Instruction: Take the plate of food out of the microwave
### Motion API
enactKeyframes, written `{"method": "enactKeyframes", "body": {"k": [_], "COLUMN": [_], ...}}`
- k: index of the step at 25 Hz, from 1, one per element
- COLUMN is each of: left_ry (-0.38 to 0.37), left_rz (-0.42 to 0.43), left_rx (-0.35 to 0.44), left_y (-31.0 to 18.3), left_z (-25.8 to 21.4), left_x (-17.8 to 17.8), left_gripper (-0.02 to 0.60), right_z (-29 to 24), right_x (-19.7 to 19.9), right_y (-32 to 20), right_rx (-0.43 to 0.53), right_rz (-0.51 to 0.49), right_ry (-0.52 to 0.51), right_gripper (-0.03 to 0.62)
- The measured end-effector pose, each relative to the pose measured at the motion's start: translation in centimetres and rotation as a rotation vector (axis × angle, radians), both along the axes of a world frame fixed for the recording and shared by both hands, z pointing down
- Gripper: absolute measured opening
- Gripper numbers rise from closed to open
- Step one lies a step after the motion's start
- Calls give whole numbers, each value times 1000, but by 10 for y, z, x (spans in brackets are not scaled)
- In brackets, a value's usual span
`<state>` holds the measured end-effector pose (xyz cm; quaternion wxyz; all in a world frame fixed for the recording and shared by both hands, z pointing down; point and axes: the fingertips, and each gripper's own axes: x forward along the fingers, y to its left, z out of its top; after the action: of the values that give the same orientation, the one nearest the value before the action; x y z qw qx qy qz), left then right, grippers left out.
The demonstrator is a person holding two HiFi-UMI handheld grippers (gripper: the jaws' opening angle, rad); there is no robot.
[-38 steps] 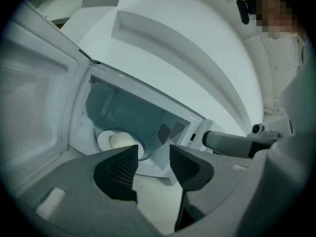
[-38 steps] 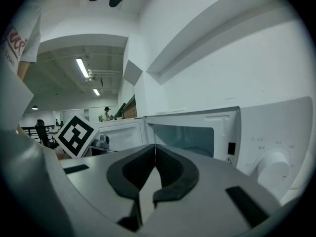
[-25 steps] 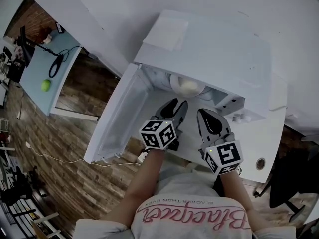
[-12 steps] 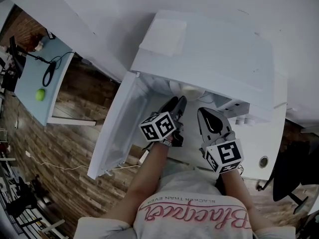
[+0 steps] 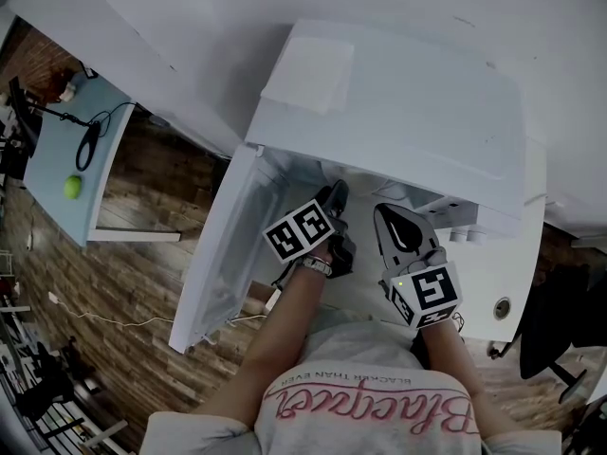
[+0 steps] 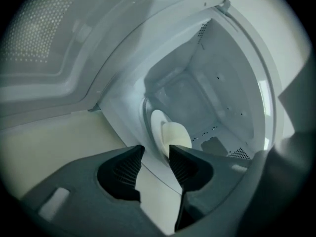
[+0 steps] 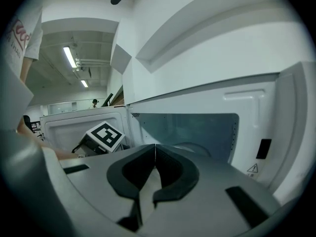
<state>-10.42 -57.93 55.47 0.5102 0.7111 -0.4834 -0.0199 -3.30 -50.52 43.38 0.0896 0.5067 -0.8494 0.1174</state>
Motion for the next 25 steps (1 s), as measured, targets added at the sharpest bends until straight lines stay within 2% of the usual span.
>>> {"method": "enactKeyframes", "body": {"k": [4,8,11,14,18,25], "left_ry": [-41,-92,-37,24,93,198], "left_rz": [-23,-13,-13,-11,-10,-36], "left_rx": [-87,-137,-175,-168,-119,-151], "left_y": [-1,0,7,11,7,7], "left_z": [2,3,4,3,-5,-6], "left_x": [1,3,3,3,8,7], "left_gripper": [183,183,176,170,60,41], "right_z": [4,4,3,3,3,4], "right_x": [0,-2,-3,-1,2,3], "right_y": [-1,0,2,4,5,8], "right_rx": [-10,-9,-4,-4,-2,-4], "right_rz": [-8,-19,-26,-27,-22,-23], "right_ry": [10,15,17,27,36,48], "right_gripper": [12,12,12,12,12,12]}}
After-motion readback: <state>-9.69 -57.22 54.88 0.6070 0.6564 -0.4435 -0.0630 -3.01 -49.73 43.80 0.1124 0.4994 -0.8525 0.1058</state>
